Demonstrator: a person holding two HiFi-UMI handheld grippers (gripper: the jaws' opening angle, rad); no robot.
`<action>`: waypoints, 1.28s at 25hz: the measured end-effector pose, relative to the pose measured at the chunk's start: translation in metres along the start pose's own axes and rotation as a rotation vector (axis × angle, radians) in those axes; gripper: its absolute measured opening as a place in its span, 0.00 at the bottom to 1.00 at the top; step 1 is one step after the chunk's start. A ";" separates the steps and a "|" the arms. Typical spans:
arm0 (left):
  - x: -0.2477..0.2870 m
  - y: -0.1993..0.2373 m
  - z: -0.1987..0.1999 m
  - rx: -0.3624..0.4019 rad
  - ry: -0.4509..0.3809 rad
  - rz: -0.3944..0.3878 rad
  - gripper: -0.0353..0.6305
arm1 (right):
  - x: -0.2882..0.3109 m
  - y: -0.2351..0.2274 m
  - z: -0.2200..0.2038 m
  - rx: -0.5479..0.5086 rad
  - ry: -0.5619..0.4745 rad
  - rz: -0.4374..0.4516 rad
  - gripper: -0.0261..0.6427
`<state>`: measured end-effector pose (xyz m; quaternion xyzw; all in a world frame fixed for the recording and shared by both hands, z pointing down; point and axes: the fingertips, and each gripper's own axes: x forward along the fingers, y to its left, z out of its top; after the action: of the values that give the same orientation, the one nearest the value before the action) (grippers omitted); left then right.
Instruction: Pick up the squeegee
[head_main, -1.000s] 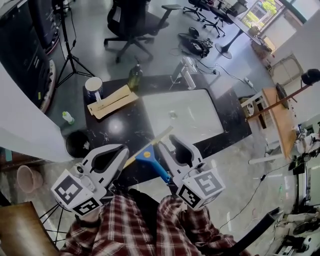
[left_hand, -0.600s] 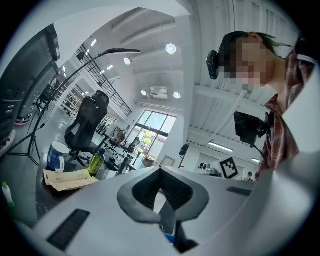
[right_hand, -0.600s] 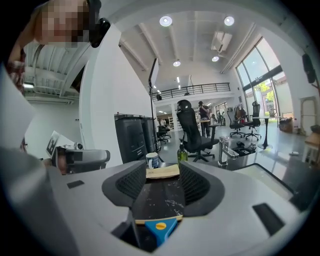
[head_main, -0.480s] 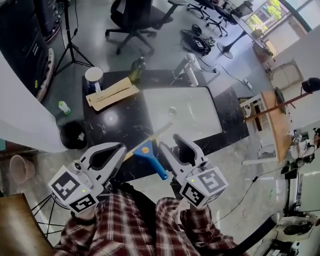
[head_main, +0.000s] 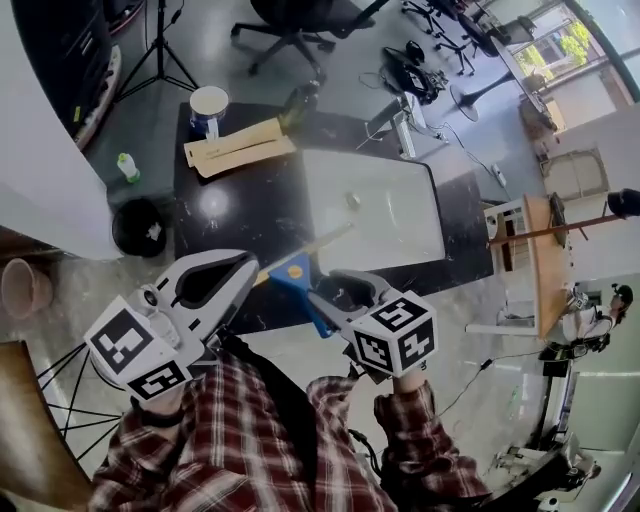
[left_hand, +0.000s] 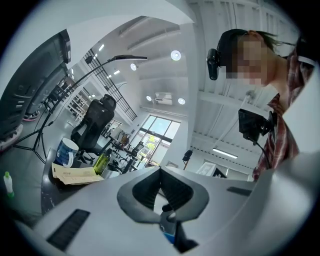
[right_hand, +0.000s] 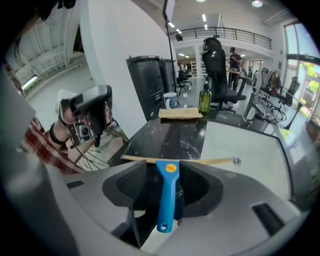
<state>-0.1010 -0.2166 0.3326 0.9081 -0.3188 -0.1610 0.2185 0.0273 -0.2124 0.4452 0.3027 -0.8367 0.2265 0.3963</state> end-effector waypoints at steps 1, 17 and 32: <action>-0.001 0.001 0.001 -0.001 -0.008 0.003 0.07 | 0.006 -0.001 -0.007 -0.007 0.041 0.006 0.33; -0.021 0.016 0.001 -0.026 -0.061 0.066 0.07 | 0.076 -0.018 -0.068 -0.025 0.322 -0.021 0.33; -0.013 0.021 -0.003 -0.026 -0.029 0.080 0.07 | 0.083 -0.025 -0.068 0.023 0.336 -0.047 0.25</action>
<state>-0.1205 -0.2220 0.3476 0.8893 -0.3561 -0.1693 0.2317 0.0391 -0.2151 0.5549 0.2844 -0.7486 0.2741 0.5325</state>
